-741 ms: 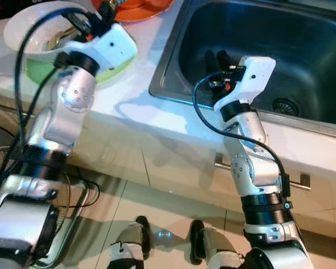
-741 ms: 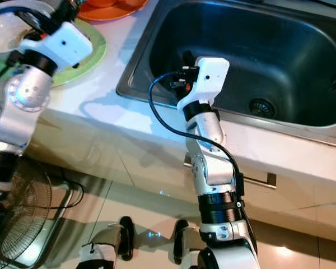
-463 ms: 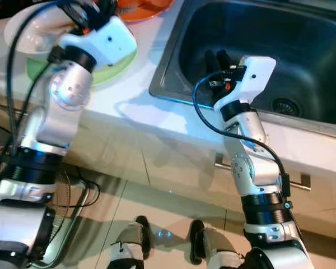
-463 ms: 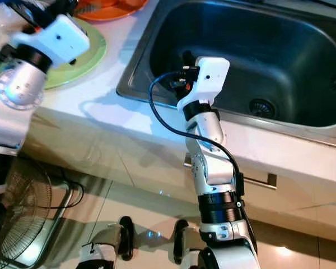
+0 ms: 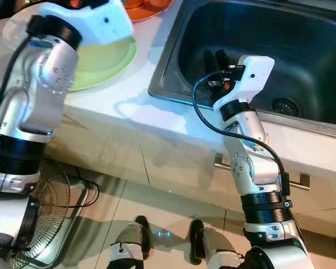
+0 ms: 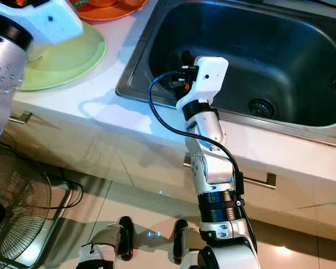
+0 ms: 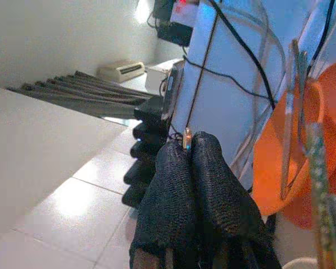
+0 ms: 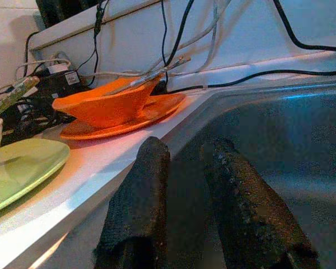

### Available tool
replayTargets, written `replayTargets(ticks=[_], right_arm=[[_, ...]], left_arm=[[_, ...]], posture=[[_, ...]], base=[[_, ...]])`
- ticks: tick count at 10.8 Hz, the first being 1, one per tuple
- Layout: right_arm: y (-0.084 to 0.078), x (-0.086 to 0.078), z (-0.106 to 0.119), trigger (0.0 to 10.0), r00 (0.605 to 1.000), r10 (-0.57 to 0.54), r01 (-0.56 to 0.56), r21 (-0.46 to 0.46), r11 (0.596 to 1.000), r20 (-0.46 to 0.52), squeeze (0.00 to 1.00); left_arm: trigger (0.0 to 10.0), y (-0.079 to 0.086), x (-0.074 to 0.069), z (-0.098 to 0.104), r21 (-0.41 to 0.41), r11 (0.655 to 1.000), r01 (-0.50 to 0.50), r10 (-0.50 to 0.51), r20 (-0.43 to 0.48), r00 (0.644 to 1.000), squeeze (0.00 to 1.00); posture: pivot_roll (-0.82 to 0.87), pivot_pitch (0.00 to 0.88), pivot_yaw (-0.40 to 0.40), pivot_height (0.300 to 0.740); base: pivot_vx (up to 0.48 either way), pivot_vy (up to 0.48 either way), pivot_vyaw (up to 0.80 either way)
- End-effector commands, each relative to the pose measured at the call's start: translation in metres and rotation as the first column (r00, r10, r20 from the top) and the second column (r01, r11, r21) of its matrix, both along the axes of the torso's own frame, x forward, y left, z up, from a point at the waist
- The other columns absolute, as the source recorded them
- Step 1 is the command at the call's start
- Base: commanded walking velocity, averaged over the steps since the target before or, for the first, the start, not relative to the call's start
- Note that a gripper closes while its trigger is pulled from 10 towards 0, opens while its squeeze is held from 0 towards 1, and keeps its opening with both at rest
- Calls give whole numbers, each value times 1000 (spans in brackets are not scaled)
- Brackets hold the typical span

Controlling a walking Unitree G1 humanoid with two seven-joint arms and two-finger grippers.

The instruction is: Kitchen organization

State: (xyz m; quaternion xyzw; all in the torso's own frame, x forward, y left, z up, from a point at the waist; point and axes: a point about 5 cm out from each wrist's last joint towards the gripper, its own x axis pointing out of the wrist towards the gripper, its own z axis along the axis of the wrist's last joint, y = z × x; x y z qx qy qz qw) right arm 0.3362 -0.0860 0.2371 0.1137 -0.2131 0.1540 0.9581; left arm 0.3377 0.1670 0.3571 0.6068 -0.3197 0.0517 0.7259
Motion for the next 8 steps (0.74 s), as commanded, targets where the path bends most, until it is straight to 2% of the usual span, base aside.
replayTargets(ticks=[1,2,3,4,5,6,7,8], right_arm=[[0,1,-6,10000,1000,5,-5,8,1000,-26,0],[0,1,-6,10000,1000,1,-1,7,1000,-24,0],[-1,1,-6,10000,1000,-1,1,7,1000,-23,0],[-1,1,-4,10000,1000,-10,10,5,1000,-11,0],[-2,1,-2,10000,1000,-23,23,-2,1000,0,0],[-3,1,-1,10000,999,-34,35,-9,999,12,0],[-6,1,2,10000,998,-54,55,-35,998,35,0],[-8,1,5,10000,997,-65,67,-40,997,50,0]], left_arm=[[10000,-7,-8,8,-26,998,60,-58,54,997,0],[10000,-18,-28,36,-61,981,184,-159,289,944,0],[10000,-22,-32,42,-67,973,220,-187,324,927,0],[10000,-25,-32,39,-146,907,396,-332,334,882,0],[10000,-48,-39,47,-202,825,529,-460,305,834,0],[10000,-60,-37,45,-295,732,614,-550,275,789,0],[10000,-75,-36,38,-462,534,708,-691,245,680,0],[10000,-82,-36,35,-534,421,733,-752,247,612,0]], posture=[[102,259,-16,740],[107,258,-17,740],[107,258,-17,740],[107,255,-16,740],[105,254,-14,740],[102,253,-10,740],[95,252,-7,740],[95,252,-7,740]], base=[[0,0,0],[0,0,0],[0,0,0],[0,0,0],[0,0,0],[0,0,0],[0,0,0],[0,0,0]])
